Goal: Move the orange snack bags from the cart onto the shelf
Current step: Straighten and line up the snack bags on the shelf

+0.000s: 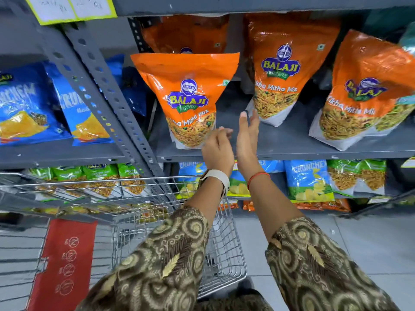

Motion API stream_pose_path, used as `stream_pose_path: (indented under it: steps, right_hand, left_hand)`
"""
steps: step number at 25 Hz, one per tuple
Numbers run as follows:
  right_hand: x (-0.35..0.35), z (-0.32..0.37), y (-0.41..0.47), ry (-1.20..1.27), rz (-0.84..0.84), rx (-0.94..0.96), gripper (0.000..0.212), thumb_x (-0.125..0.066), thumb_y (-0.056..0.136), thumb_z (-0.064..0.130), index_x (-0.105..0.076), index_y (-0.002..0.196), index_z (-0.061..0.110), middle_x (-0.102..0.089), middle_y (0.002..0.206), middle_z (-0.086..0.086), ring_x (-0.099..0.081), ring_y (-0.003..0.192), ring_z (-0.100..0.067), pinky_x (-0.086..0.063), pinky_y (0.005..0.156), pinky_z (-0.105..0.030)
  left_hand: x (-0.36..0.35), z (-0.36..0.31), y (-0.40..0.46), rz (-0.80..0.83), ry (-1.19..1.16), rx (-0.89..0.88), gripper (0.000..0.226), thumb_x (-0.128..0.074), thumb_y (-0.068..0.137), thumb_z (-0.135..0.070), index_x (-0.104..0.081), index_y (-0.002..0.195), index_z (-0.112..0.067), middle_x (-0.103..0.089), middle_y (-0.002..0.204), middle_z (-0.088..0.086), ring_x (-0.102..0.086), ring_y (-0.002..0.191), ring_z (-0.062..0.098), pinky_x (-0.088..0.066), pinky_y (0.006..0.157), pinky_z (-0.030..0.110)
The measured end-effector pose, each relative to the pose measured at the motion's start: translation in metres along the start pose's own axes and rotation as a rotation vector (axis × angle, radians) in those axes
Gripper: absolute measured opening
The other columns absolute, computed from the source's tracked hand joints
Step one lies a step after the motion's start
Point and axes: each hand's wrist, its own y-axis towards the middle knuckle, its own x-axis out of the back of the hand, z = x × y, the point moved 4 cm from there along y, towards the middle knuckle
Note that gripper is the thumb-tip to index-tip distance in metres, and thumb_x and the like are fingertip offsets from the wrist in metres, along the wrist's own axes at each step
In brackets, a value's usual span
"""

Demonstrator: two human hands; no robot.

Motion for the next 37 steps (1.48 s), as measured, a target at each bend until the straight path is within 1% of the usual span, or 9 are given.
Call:
stream_pose_path:
  steps: [4, 9, 12, 17, 20, 27, 31, 35, 37]
  right_hand:
    - [0.032, 0.004, 0.019, 0.009, -0.056, 0.0, 0.062, -0.04, 0.103, 0.043, -0.018, 0.157, 0.023, -0.023, 0.164, -0.001, -0.026, 0.151, -0.018, -0.023, 0.124, -0.039]
    - [0.07, 0.005, 0.053, -0.022, -0.126, -0.008, 0.061, -0.043, 0.103, 0.041, -0.021, 0.157, 0.023, -0.025, 0.163, -0.004, -0.026, 0.151, -0.021, -0.024, 0.123, -0.041]
    - [0.084, 0.002, 0.073, -0.017, -0.139, 0.01, 0.064, -0.046, 0.102, 0.041, -0.021, 0.157, 0.021, -0.024, 0.164, -0.004, -0.025, 0.151, -0.022, -0.025, 0.123, -0.045]
    - [0.098, -0.008, 0.106, -0.043, -0.118, -0.001, 0.07, -0.048, 0.102, 0.037, -0.012, 0.159, 0.017, -0.014, 0.167, -0.004, -0.017, 0.154, -0.021, -0.02, 0.125, -0.039]
    - [0.101, -0.018, 0.122, -0.048, -0.092, -0.022, 0.074, -0.047, 0.101, 0.042, -0.007, 0.159, 0.02, -0.011, 0.168, -0.003, -0.014, 0.155, -0.021, -0.019, 0.125, -0.045]
    - [0.096, -0.025, 0.141, -0.043, -0.068, -0.034, 0.056, -0.046, 0.1, 0.043, -0.03, 0.152, 0.028, -0.04, 0.155, -0.003, -0.039, 0.143, -0.022, -0.032, 0.12, -0.048]
    - [0.094, -0.022, 0.148, -0.038, -0.028, -0.047, 0.05, -0.044, 0.102, 0.042, -0.033, 0.149, 0.029, -0.04, 0.154, -0.003, -0.04, 0.142, -0.022, -0.033, 0.118, -0.044]
    - [0.094, -0.018, 0.159, -0.049, 0.016, -0.058, 0.06, -0.046, 0.089, 0.057, -0.038, 0.144, 0.035, -0.048, 0.148, -0.001, -0.044, 0.138, -0.021, -0.035, 0.117, -0.049]
    - [0.097, -0.019, 0.164, -0.038, 0.037, -0.061, 0.059, -0.047, 0.091, 0.054, -0.038, 0.145, 0.032, -0.05, 0.147, -0.002, -0.046, 0.137, -0.021, -0.036, 0.117, -0.05]
  left_hand:
    - [-0.046, -0.01, 0.014, 0.176, -0.036, 0.104, 0.039, -0.045, 0.095, -0.03, -0.068, 0.121, -0.012, -0.067, 0.128, 0.006, -0.059, 0.123, 0.02, -0.042, 0.11, 0.042]
    - [-0.087, -0.022, 0.032, 0.265, 0.029, 0.149, 0.043, -0.038, 0.103, -0.031, -0.048, 0.143, -0.018, -0.045, 0.152, 0.002, -0.036, 0.142, 0.021, -0.024, 0.117, 0.032]
    - [-0.108, -0.011, 0.05, 0.283, 0.018, 0.171, 0.046, -0.038, 0.103, -0.033, -0.041, 0.147, -0.019, -0.039, 0.156, -0.001, -0.034, 0.145, 0.02, -0.024, 0.12, 0.035]
    - [-0.137, 0.014, 0.073, 0.317, 0.047, 0.236, 0.05, -0.035, 0.103, -0.039, -0.031, 0.152, -0.025, -0.029, 0.16, -0.002, -0.028, 0.148, 0.02, -0.021, 0.121, 0.035]
    - [-0.145, 0.025, 0.084, 0.344, 0.067, 0.253, 0.051, -0.029, 0.104, -0.043, -0.026, 0.153, -0.028, -0.025, 0.162, -0.002, -0.023, 0.15, 0.021, -0.018, 0.123, 0.042]
    - [-0.162, 0.027, 0.096, 0.36, 0.08, 0.277, 0.055, -0.02, 0.103, -0.049, -0.028, 0.152, -0.025, -0.027, 0.16, 0.004, -0.026, 0.148, 0.026, -0.021, 0.119, 0.039]
    - [-0.166, 0.025, 0.094, 0.294, 0.04, 0.254, 0.053, -0.022, 0.103, -0.05, -0.033, 0.149, -0.027, -0.035, 0.156, 0.005, -0.034, 0.144, 0.027, -0.027, 0.116, 0.039]
    - [-0.171, 0.029, 0.09, 0.24, 0.015, 0.213, 0.054, -0.025, 0.1, -0.055, -0.036, 0.147, -0.032, -0.037, 0.155, 0.004, -0.038, 0.142, 0.026, -0.03, 0.116, 0.04]
    - [-0.172, 0.032, 0.086, 0.201, 0.009, 0.185, 0.052, -0.028, 0.1, -0.053, -0.037, 0.147, -0.032, -0.038, 0.154, 0.005, -0.039, 0.141, 0.026, -0.031, 0.115, 0.04]
